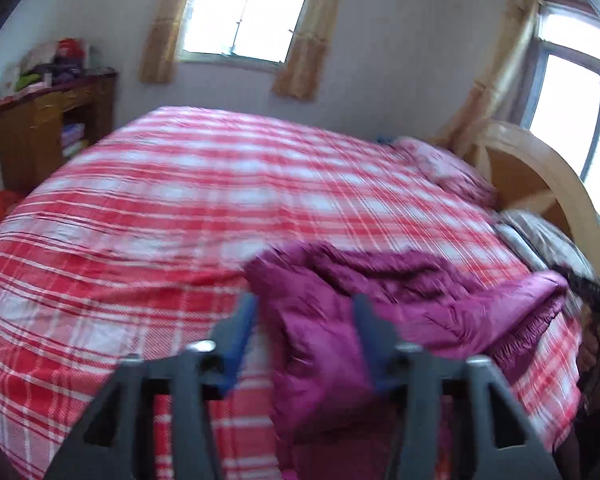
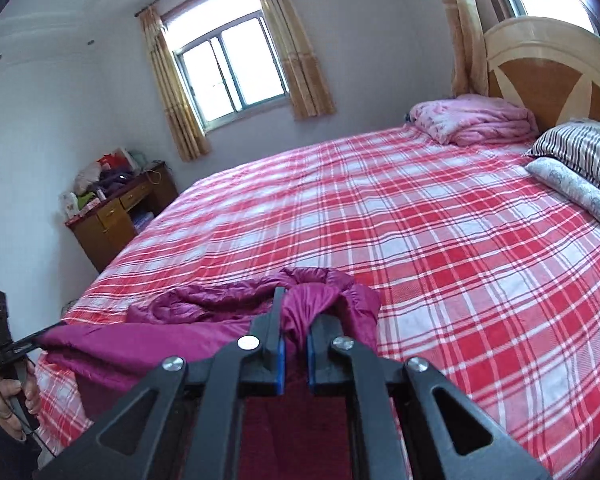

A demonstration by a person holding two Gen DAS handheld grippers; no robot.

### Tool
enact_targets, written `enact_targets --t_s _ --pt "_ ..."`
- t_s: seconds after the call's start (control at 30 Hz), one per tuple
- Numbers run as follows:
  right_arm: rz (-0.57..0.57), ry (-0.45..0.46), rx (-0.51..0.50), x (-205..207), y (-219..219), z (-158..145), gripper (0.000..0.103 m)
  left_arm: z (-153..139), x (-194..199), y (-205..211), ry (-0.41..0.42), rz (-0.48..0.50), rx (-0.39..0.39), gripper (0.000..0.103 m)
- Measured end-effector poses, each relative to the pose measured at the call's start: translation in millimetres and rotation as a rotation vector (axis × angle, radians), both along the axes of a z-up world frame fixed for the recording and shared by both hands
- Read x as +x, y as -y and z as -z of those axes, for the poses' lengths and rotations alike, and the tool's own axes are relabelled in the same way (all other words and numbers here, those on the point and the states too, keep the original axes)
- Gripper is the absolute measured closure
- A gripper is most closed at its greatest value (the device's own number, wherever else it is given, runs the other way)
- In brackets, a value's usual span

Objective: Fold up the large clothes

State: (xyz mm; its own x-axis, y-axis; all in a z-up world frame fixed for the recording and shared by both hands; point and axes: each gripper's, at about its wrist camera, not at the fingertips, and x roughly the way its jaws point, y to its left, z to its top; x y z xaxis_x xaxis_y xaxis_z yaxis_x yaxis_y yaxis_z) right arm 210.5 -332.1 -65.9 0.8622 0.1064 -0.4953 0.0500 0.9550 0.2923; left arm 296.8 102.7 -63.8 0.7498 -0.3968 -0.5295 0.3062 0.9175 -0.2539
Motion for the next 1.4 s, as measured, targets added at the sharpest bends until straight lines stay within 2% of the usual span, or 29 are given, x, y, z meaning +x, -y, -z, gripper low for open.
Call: enact_targets --t_s 0.07,0.17,0.37,0.47,0.57,0.6,0.67,0.7,0.73,0.9,1.0,1.07,1.13,1.3,1.4 --pt "0.011 -0.038 0.004 23.4 2.3 11.5 0.094 -2.8 7.0 -8.4 0.046 -0.071 -0.018 0.022" --pt "0.018 -0.083 -0.003 54.6 0.2 27.3 0.094 -4.2 13.0 0.3 0.064 -0.092 0.005 0.022" --pt "0.043 -0.134 -0.017 95.3 0.4 49.2 0.094 -7.9 -3.4 61.5 0.232 -0.051 0.174 0.019" --pt "0.055 -0.161 -0.013 110.3 3.4 59.2 0.094 5.5 8.9 89.7 0.230 0.010 0.227 0.017" --pt "0.068 -0.191 -0.007 122.1 8.6 67.7 0.092 33.1 34.8 120.7 0.190 0.009 0.340 0.017" --pt "0.092 -0.186 -0.006 122.4 9.9 67.3 0.084 42.3 43.7 125.5 0.182 -0.016 0.369 0.017" --pt "0.133 -0.162 -0.021 118.5 7.3 61.9 0.053 54.4 57.5 127.8 0.171 -0.076 0.394 0.017" --pt "0.146 -0.127 -0.032 112.1 2.4 56.7 0.025 62.9 67.9 126.7 0.148 -0.112 0.394 0.017" --pt "0.153 -0.086 -0.058 104.1 -5.7 50.7 0.019 66.9 71.5 125.7 0.135 -0.129 0.390 0.017" --pt "0.014 -0.003 -0.168 89.9 -69.1 42.4 0.020 81.7 85.0 120.9 0.102 -0.189 0.387 0.017" --pt "-0.088 -0.026 -0.251 102.5 -109.8 58.9 0.020 88.0 88.2 120.4 0.079 -0.232 0.407 0.017" --pt "-0.089 -0.037 -0.324 112.4 -123.0 73.1 0.022 93.5 98.6 119.8 0.040 -0.255 0.411 0.017" --pt "-0.066 -0.067 -0.345 126.0 -122.6 85.0 0.022 96.2 107.8 118.9 -0.002 -0.265 0.403 0.017" --pt "0.004 -0.120 -0.304 152.1 -98.5 93.5 0.022 107.3 124.1 106.1 -0.098 -0.308 0.352 0.017" --pt "0.023 -0.152 -0.283 165.0 -87.3 98.4 0.022 110.2 131.2 102.9 -0.128 -0.320 0.325 0.017"
